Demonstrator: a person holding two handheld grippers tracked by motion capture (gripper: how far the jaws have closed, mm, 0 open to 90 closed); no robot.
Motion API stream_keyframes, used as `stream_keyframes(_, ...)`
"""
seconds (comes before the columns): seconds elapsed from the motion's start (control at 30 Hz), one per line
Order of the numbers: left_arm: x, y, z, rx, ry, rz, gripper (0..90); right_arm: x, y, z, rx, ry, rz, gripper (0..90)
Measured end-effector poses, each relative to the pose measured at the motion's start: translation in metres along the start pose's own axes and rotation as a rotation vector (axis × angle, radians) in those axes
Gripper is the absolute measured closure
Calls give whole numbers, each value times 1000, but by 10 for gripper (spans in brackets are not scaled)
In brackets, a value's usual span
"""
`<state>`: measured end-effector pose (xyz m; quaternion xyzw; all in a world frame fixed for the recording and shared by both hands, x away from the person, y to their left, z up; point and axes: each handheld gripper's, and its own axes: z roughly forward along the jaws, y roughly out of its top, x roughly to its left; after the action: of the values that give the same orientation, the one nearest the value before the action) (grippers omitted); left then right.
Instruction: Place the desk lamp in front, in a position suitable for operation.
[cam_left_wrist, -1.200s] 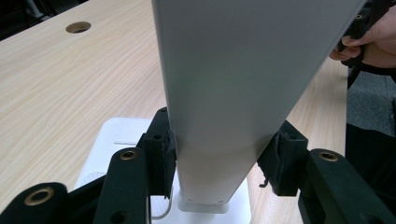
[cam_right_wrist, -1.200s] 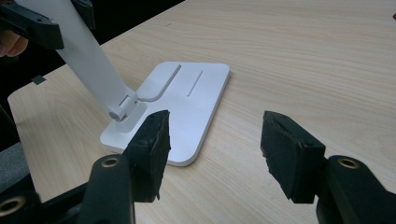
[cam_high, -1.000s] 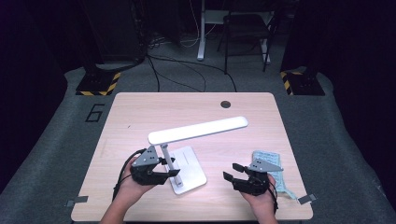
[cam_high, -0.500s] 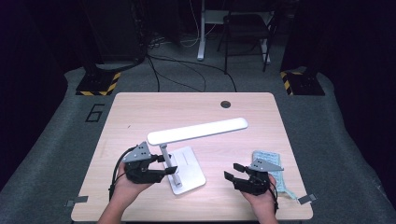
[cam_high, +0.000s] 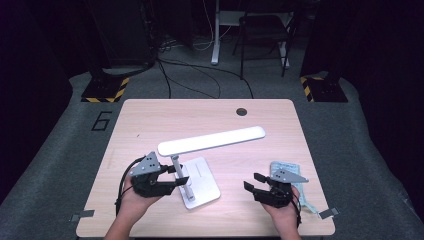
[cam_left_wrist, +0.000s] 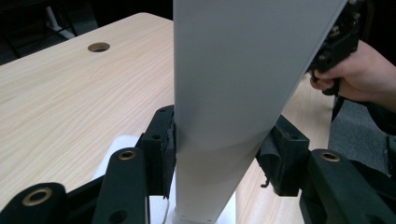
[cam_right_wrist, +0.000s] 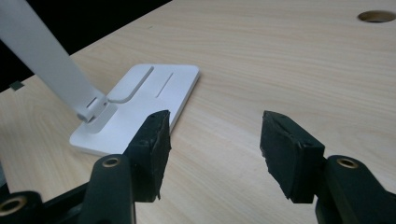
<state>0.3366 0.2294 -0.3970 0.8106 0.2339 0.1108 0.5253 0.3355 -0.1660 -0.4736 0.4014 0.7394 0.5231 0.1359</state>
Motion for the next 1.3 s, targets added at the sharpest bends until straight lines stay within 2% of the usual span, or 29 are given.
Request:
stream_keyframes(0.27, -2, 0, 3, -3, -60, 24, 518, -20, 16, -37, -69, -107, 0, 425)
stream_keyframes(0.33, -5, 1, 7, -8, -75, 30, 518, -26, 17, -44, -62, -138, 14, 417)
stream_keyframes(0.47, -7, 2, 10, -5, -115, 50, 518, -43, 10, -51, -20, -232, 6, 395)
stream_keyframes(0.53, -7, 2, 11, -9, -114, 50, 517, -53, 3, -53, -9, -269, 32, 385)
stream_keyframes(0.6, -8, 2, 10, -11, -107, 51, 517, -61, -4, -54, -3, -307, 58, 367)
stream_keyframes(0.73, -9, 0, 11, -25, -98, 44, 515, -68, -14, -49, 45, -375, 56, 322)
stream_keyframes(0.9, -9, 0, 10, -28, -94, 46, 513, -75, -23, -41, 122, -426, 75, 296)
stream_keyframes(1.0, -11, 0, 10, -23, -83, 47, 511, -80, -26, -39, 139, -433, 100, 284)
stream_keyframes(1.03, -11, 1, 10, -19, -81, 45, 510, -85, -30, -38, 152, -445, 112, 261)
stream_keyframes(1.1, -10, 0, 10, -23, -89, 40, 509, -86, -32, -37, 166, -458, 135, 245)
stream_keyframes(1.3, -11, 0, 10, -25, -86, 41, 508, -89, -36, -34, 187, -477, 145, 213)
